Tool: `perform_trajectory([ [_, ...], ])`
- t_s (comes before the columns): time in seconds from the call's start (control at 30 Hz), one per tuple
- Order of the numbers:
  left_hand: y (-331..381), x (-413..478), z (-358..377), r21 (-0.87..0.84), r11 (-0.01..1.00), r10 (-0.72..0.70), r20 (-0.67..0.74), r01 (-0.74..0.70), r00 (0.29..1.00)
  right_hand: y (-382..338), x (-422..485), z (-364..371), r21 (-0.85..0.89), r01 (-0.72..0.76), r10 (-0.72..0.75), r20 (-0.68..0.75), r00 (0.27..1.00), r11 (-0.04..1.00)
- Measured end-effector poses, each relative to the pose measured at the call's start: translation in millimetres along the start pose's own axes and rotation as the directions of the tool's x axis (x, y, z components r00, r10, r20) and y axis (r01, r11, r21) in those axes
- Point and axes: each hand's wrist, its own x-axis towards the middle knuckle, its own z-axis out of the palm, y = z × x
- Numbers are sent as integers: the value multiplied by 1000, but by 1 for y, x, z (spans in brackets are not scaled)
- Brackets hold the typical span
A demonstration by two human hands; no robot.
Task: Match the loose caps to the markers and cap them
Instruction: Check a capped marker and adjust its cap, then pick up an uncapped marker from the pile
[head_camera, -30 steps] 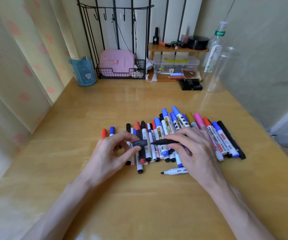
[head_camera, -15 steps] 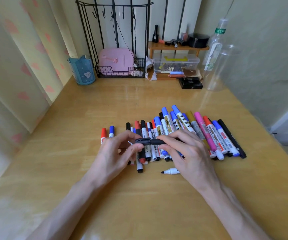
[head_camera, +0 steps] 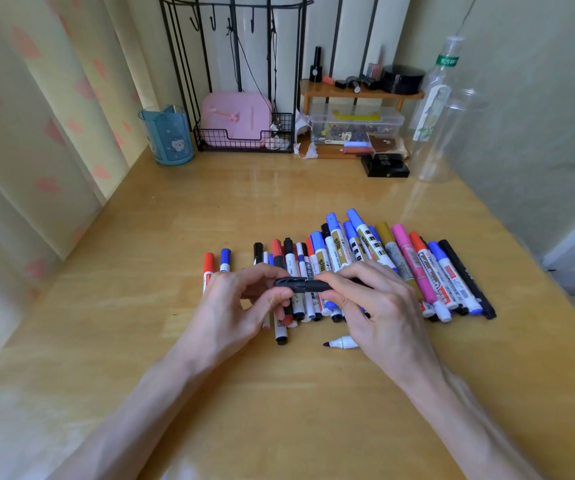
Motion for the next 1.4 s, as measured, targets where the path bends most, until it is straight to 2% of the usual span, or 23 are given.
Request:
perform_trajectory([
  [0.37,2,9,0,19,1000,17,16,-17,1000,-1,3,0,-23,-31,31,-8,999,999],
  [0.5,5,16,3,-2,999,34,-90,-35,995,-8,10,-5,-71,-39,38,-15,999,997],
  [0.67,17,37,20,-36,997,66,-101,-70,993,4,11,-17,-69,-168,157,-141,977,983],
  [0.83,21,51,45,31,991,132,-64,-130,989,46,6,-51,-88,-435,407,-223,885,896],
  [1.03,32,67,74,79,981,178,28,-180,984,101,-10,-80,-210,-686,672,-145,727,697],
  [1.27,34,81,104,92,977,182,102,-191,978,131,-26,-89,-225,-796,774,-199,601,561],
  [1.4,33,81,106,110,975,183,104,-194,978,138,-30,-87,-214,-827,816,-160,555,521],
])
